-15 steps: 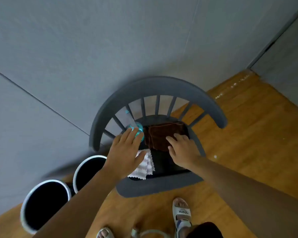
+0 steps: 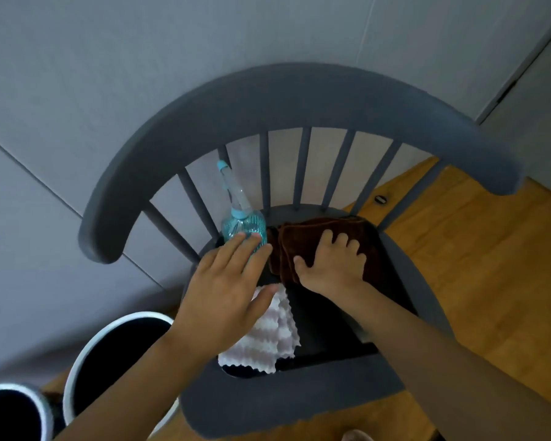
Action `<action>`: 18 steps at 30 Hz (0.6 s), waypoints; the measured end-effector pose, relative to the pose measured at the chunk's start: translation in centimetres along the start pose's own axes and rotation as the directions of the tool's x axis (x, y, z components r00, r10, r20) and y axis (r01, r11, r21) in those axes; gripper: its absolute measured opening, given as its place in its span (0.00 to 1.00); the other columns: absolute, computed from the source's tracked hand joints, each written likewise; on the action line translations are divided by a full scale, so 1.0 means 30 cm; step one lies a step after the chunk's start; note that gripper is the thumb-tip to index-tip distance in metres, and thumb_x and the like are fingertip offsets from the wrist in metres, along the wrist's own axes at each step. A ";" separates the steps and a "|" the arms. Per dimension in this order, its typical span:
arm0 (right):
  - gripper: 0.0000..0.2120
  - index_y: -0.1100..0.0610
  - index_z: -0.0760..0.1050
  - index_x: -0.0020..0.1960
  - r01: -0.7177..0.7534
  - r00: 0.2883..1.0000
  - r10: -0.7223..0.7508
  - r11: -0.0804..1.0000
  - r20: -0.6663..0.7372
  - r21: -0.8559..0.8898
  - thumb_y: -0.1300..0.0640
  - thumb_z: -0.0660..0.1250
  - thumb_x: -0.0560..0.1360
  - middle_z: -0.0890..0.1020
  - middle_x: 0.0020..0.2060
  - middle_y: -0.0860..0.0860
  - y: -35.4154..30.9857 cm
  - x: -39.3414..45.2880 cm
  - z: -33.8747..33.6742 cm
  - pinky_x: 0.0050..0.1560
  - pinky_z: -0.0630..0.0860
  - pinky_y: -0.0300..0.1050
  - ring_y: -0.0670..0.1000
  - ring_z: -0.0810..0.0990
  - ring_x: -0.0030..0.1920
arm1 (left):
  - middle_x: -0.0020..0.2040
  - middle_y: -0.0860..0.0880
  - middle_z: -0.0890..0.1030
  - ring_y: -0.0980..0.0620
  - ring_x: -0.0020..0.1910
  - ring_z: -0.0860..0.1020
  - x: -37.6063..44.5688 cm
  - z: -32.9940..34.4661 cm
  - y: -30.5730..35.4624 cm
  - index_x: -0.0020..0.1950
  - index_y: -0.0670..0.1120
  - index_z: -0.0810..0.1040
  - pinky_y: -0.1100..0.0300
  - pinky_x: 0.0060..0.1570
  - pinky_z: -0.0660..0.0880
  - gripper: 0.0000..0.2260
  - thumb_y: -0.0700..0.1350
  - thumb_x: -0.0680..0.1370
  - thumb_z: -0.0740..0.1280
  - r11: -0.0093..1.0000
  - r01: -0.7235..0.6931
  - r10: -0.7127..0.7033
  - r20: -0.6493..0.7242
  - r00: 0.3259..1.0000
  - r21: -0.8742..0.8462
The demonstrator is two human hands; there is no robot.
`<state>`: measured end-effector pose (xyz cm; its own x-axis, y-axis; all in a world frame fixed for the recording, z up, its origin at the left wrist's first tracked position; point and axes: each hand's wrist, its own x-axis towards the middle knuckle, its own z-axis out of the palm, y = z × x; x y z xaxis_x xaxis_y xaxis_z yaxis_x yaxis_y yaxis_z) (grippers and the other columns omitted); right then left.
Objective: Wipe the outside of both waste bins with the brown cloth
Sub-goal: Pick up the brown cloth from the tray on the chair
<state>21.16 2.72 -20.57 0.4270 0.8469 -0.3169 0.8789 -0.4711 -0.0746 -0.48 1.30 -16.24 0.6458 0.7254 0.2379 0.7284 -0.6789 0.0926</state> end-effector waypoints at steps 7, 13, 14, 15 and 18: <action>0.48 0.57 0.60 0.79 -0.014 0.999 0.018 0.998 -0.050 0.066 0.28 0.69 0.72 0.66 0.75 0.57 0.007 0.015 0.044 0.72 0.65 0.61 0.64 0.63 0.75 | 0.70 0.49 0.76 0.49 0.72 0.71 -0.040 0.066 -0.053 0.73 0.47 0.71 0.46 0.68 0.72 0.24 0.58 0.81 0.62 0.978 -0.028 -0.014 -0.197 0.980 -0.209; 0.33 0.57 0.70 0.72 0.173 0.961 -0.111 0.955 -0.254 0.239 0.41 0.75 0.74 0.78 0.65 0.55 0.013 0.014 0.115 0.66 0.76 0.58 0.60 0.77 0.66 | 0.66 0.47 0.79 0.46 0.66 0.75 -0.070 0.103 -0.084 0.74 0.48 0.70 0.50 0.59 0.76 0.24 0.56 0.81 0.65 0.983 0.015 -0.058 -0.233 0.971 -0.183; 0.32 0.57 0.70 0.73 0.205 0.953 -0.130 0.942 -0.275 0.266 0.44 0.75 0.75 0.79 0.65 0.55 0.011 0.008 0.129 0.67 0.76 0.58 0.59 0.78 0.65 | 0.65 0.47 0.79 0.47 0.65 0.75 -0.074 0.106 -0.084 0.74 0.49 0.69 0.50 0.57 0.77 0.24 0.57 0.80 0.65 0.983 0.032 -0.071 -0.213 0.974 -0.179; 0.32 0.57 0.70 0.75 0.232 0.946 -0.143 0.927 -0.292 0.295 0.47 0.75 0.76 0.80 0.66 0.55 0.009 -0.003 0.139 0.68 0.76 0.58 0.59 0.79 0.66 | 0.66 0.48 0.79 0.47 0.65 0.75 -0.079 0.108 -0.082 0.74 0.50 0.69 0.50 0.57 0.78 0.25 0.57 0.80 0.65 0.984 0.049 -0.081 -0.189 0.979 -0.172; 0.29 0.55 0.73 0.74 0.299 0.924 -0.177 0.887 -0.340 0.351 0.54 0.76 0.75 0.81 0.64 0.54 0.011 -0.035 0.144 0.68 0.76 0.58 0.58 0.80 0.65 | 0.68 0.50 0.78 0.49 0.64 0.76 -0.100 0.103 -0.072 0.74 0.51 0.67 0.49 0.56 0.79 0.25 0.57 0.80 0.66 0.986 0.055 -0.080 -0.155 0.985 -0.160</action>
<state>20.09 0.60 -24.34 0.3110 0.9495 0.0419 0.8330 -0.2511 -0.4929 -3.29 0.96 -20.14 0.5427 0.7509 0.3763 0.7164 -0.6477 0.2593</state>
